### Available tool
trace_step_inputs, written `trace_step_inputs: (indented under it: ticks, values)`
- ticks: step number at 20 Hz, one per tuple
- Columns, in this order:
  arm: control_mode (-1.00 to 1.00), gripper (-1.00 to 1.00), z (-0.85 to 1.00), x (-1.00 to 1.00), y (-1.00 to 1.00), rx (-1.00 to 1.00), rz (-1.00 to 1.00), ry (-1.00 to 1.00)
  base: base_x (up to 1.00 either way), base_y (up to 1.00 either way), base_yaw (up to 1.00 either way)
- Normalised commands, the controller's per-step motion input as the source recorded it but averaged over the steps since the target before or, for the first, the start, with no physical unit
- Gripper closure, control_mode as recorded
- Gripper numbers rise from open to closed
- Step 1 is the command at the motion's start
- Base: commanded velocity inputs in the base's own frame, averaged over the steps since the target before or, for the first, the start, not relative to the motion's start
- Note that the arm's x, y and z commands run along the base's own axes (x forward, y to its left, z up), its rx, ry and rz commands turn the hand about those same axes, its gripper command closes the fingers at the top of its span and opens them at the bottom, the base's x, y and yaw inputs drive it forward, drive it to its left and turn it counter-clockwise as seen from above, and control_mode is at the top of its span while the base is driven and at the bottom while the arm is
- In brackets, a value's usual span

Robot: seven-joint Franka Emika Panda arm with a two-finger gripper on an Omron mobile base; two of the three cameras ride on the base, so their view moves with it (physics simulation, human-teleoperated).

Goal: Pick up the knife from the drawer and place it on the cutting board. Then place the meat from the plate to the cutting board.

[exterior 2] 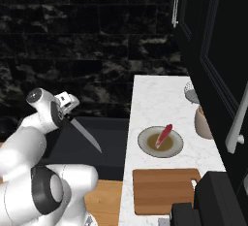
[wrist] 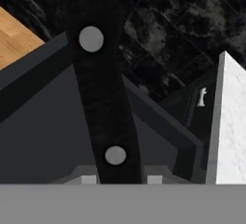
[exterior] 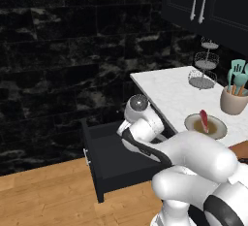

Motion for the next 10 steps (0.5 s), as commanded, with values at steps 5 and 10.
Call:
trace_step_inputs:
  ticks: [5, 10]
  values:
    - [-1.00, 1.00, 0.98, -0.01, -0.16, -0.06, 0.01, 0.43, 0.00, 0.00, 0.00]
    - [-1.00, 1.00, 0.30, 0.00, 0.00, -0.08, 0.01, 0.31, 0.00, 0.00, 0.00]
